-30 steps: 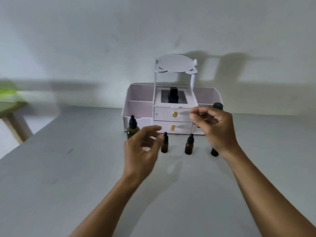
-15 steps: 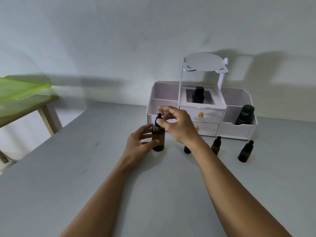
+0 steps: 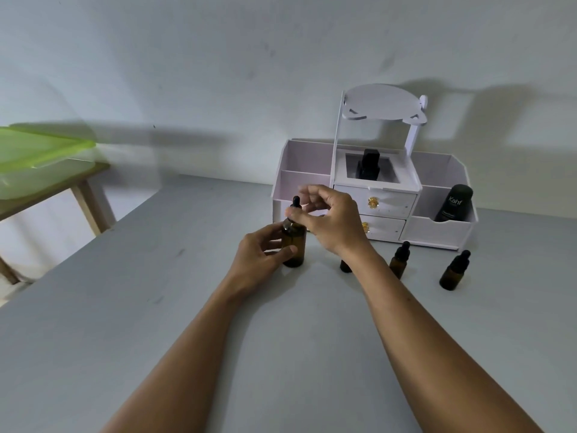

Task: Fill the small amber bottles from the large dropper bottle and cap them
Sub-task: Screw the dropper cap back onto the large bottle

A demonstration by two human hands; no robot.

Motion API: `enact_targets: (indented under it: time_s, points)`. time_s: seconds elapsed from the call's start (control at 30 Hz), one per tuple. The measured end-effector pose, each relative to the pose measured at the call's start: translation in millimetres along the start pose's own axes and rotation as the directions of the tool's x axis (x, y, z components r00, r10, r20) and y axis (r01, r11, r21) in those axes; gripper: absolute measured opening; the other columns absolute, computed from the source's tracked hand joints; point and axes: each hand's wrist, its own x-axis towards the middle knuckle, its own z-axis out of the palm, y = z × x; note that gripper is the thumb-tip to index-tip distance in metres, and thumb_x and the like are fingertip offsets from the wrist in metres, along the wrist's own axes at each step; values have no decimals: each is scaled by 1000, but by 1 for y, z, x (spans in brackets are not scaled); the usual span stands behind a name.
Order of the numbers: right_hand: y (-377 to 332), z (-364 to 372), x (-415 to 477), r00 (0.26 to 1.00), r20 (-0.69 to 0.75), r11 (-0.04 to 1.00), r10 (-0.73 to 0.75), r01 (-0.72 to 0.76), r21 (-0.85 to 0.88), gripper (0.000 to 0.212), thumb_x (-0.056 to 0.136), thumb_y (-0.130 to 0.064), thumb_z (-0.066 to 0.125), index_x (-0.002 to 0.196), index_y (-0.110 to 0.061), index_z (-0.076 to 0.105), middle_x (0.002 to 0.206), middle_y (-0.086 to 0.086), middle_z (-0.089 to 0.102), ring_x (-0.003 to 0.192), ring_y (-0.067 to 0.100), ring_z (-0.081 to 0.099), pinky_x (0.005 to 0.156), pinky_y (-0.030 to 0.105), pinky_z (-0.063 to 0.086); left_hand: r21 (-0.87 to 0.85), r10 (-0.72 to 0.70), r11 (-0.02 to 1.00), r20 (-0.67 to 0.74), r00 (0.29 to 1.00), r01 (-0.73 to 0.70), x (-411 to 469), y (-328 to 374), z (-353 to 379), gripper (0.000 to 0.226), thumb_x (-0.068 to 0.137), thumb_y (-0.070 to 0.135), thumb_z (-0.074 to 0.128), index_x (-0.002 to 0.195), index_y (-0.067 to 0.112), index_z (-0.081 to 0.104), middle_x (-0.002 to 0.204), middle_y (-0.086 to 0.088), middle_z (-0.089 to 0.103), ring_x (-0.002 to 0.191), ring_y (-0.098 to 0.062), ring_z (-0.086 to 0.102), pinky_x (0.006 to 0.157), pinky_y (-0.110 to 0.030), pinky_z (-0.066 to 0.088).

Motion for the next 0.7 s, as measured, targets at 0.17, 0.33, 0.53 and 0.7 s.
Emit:
enact_targets:
  time_s: [0.17,0.33,0.53,0.7]
  points:
    - [2,0,-1,999,-41,1000,-24,24,11,19,81,-18,79,100,-17,77,90,-5,77,83,4,71,78,19,57,0,-9,1000,6,1000,9,1,0,0,48,86,10,74,131,22,63,114,5,74,105,-11,71,94,-33,57]
    - [1,4,-2,998,-62,998,-20,23,57,33,80,-28,81,110,-19,71,92,-4,72,84,6,69,74,17,56,0,-13,1000,5,1000,13,1,-2,0,48,87,11,74,132,21,63,116,4,74,105,-12,71,95,-35,57]
    - [3,6,-2,997,-76,999,-27,30,38,17,80,-20,81,96,-16,76,85,-4,75,79,7,70,75,22,58,-1,-6,1000,7,1000,6,2,-3,0,47,87,9,73,132,20,63,115,1,74,104,-13,72,94,-35,57]
    - [4,5,-3,999,-45,994,-3,8,108,27,85,-18,74,112,-21,72,96,-6,73,91,3,68,83,26,59,-8,-5,1000,12,1000,6,2,-2,0,47,87,9,73,132,21,63,115,2,74,103,-11,71,93,-31,57]
